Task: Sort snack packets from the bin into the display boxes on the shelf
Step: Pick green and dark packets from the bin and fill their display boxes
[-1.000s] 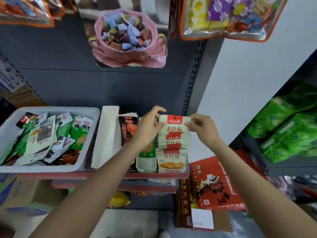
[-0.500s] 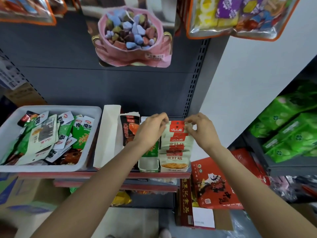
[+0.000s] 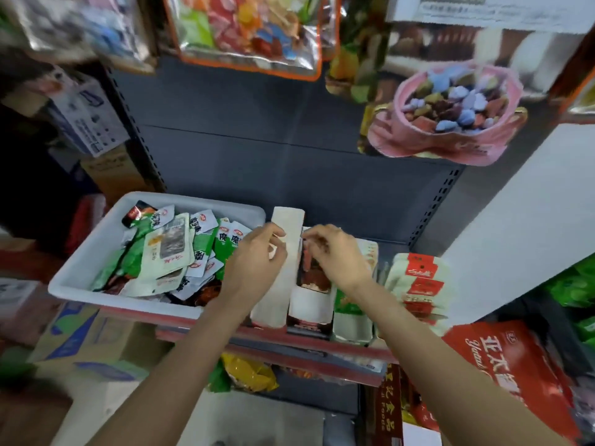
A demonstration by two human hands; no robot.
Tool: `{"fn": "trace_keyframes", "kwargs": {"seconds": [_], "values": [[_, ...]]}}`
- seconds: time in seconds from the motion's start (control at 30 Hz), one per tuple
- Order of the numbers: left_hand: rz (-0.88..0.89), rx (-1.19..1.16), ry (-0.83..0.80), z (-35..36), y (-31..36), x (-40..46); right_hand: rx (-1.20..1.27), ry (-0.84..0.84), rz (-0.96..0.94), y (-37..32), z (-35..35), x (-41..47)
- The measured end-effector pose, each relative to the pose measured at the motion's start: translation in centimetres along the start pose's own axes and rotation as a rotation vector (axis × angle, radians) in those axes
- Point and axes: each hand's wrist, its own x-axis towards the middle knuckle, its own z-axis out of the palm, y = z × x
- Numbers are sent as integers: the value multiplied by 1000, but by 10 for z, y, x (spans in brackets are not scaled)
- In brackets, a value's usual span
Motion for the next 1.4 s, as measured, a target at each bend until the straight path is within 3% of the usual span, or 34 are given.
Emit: {"fn": "trace_keyframes", "kwargs": {"seconds": [0.13, 0.27, 0.5, 0.63, 0.77, 0.93, 1.03, 1.13, 1.2, 1.33, 1.4], "values": [[-142, 93, 35, -47, -78, 6, -34, -104, -38, -42, 65, 29], [-217, 146, -31, -83, -159, 14, -117, -211, -47, -82, 125, 54], [-195, 141, -407, -116, -234, 22, -270, -470, -86, -110, 205, 88], [-213, 121, -555, -117, -253, 23, -268, -581, 15, -107, 230, 93], [-169, 117, -539, -116, -265, 19, -352, -603, -2, -109, 232, 90], [-126, 82, -533, -118, -271, 15, -635, -567, -139, -112, 219, 80], [-98, 56, -560, -119, -272, 9, -664, -508, -267, -110, 211, 73], [-99, 53, -563, -124, -267, 3, -589, -393, -368, -101, 206, 72], [-97, 42, -500, -126, -258, 1, -417, -324, -266, -96, 200, 71], [-65, -37, -106, -126, -230, 6, 80, -143, -1, -99, 174, 61], [-9, -17, 1, -124, -211, 11, 330, -67, 100, -99, 159, 57]]}}
